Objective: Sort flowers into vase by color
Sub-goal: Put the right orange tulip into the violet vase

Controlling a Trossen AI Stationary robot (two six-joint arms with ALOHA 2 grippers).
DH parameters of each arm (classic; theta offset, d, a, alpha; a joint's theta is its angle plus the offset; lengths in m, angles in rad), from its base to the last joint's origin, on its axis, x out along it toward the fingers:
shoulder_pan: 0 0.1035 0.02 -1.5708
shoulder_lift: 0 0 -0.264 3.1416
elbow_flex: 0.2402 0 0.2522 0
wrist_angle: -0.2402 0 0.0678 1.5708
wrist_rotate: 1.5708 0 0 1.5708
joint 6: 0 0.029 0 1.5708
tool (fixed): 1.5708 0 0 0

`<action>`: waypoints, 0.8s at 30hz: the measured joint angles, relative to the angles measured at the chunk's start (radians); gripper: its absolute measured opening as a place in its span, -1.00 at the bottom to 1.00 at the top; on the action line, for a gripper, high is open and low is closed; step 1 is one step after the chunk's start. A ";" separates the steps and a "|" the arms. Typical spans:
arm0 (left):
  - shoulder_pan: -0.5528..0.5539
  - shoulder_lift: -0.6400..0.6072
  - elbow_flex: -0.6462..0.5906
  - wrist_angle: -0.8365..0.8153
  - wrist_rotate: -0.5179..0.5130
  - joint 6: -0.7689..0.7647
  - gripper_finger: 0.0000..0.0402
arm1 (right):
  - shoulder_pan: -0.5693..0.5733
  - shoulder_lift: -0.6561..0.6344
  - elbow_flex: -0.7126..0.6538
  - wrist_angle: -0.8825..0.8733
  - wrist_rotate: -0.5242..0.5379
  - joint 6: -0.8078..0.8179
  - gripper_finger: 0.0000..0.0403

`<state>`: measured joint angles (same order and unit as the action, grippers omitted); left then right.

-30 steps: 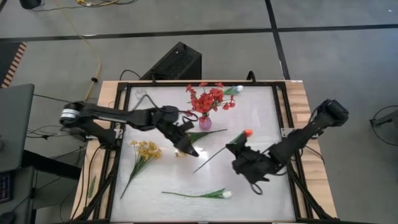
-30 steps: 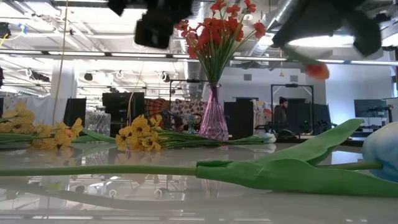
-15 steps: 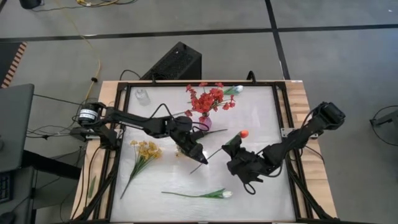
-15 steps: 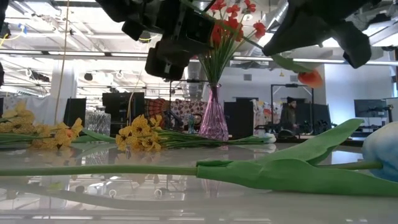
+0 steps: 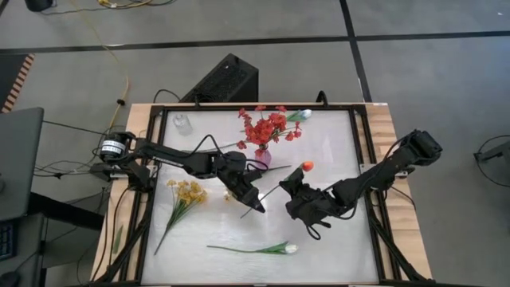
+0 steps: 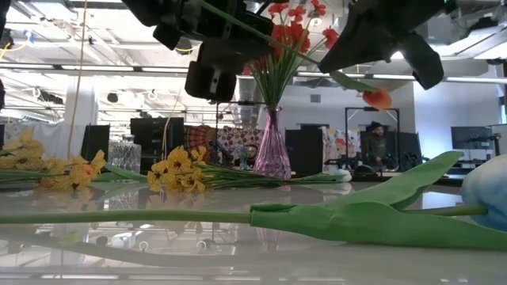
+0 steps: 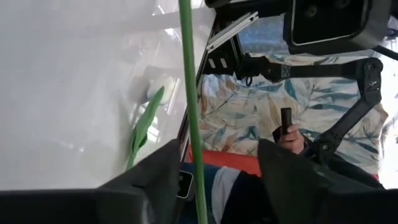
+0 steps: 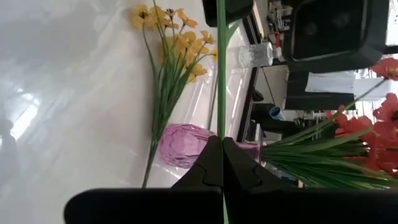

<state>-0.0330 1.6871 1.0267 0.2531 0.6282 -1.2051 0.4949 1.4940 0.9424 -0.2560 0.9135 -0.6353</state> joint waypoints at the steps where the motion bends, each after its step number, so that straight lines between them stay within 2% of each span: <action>1: 0.000 0.000 0.000 0.000 0.000 0.011 -0.12 | 0.002 0.000 0.000 0.000 -0.002 -0.001 -0.91; 7: 0.000 0.000 0.000 0.000 0.027 0.076 -0.58 | 0.003 0.000 0.000 0.004 -0.061 -0.002 -0.91; 11: -0.001 0.000 0.000 -0.002 0.029 0.098 -0.92 | 0.003 0.000 0.000 0.012 -0.057 -0.001 -0.89; 18: 0.001 0.000 0.000 -0.002 0.017 0.113 -0.99 | 0.015 -0.007 0.000 0.046 -0.021 0.076 -0.66; 21: 0.010 0.000 0.000 -0.001 0.003 0.124 -1.00 | 0.039 -0.036 0.000 0.054 -0.038 0.222 -0.55; 24: 0.022 0.000 0.000 0.000 -0.010 0.151 -1.00 | 0.054 -0.105 0.000 0.038 -0.171 0.473 -0.44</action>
<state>-0.0112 1.6871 1.0267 0.2535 0.6186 -1.0536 0.5488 1.3890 0.9421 -0.2184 0.7429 -0.1619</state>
